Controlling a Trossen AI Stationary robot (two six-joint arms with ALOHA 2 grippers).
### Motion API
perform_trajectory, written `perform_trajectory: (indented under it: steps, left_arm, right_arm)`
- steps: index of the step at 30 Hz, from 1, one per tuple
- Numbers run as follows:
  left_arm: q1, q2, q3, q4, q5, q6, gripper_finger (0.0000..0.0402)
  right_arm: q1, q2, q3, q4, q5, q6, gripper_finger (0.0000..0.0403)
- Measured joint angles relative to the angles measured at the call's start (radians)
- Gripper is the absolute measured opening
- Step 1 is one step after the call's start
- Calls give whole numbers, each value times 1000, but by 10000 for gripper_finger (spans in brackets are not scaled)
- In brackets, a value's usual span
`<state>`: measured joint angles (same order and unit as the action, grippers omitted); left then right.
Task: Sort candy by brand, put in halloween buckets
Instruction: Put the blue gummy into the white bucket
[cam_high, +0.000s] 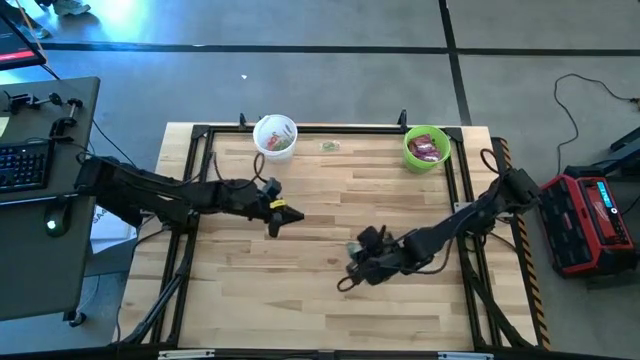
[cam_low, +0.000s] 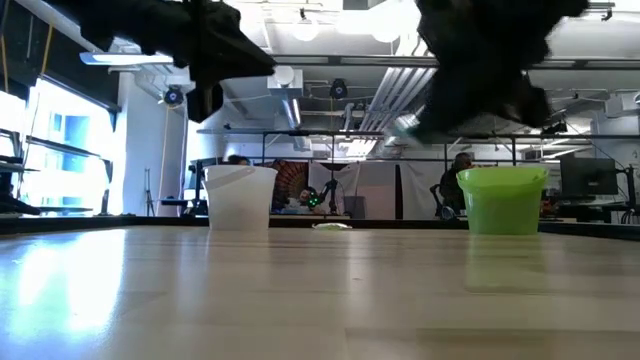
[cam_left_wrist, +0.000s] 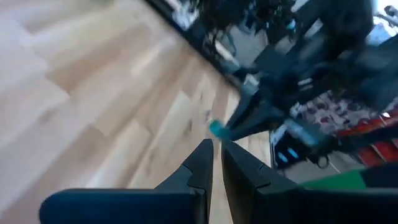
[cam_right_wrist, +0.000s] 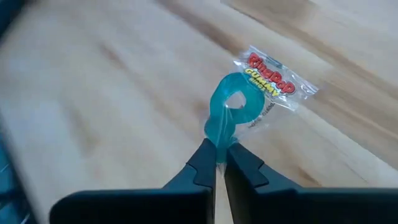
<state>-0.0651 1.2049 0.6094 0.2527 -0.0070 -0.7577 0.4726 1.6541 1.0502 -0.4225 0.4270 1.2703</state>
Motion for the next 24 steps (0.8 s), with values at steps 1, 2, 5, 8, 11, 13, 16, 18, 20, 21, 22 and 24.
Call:
perform_trajectory:
  steps: [1,2,5,8,11,13,16,18,20,21,22,24]
  left_arm:
    - [-2,15,0,3,18,-14,26]
    - [-2,33,0,13,39,-26,29]
    - [-8,91,0,79,106,-64,49]
    - [-18,143,0,182,159,-99,80]
    - [-22,182,0,268,182,-158,111]
    - [-20,202,2,295,205,-199,129]
    - [-18,230,18,291,237,-239,152]
    - [-18,244,33,291,240,-254,163]
    - [-18,258,52,295,240,-259,171]
    - [-18,264,58,300,240,-260,173]
    - [-16,270,67,300,240,-261,175]
    - [-14,281,83,300,240,-262,177]
  right_arm:
    - [-6,0,12,28,-9,-53,5]
    - [-14,0,26,52,-17,-104,4]
    - [-31,0,73,87,-12,-243,2]
    - [-52,0,114,89,-13,-333,2]
    - [-70,1,147,91,-20,-396,2]
    - [-81,1,161,91,-27,-428,2]
    - [-94,3,180,91,-47,-478,2]
    - [-105,3,191,92,-76,-498,2]
    - [-112,3,195,92,-102,-518,2]
    - [-114,3,197,91,-113,-525,2]
    - [-115,3,197,92,-119,-531,2]
    - [-115,3,198,94,-129,-538,2]
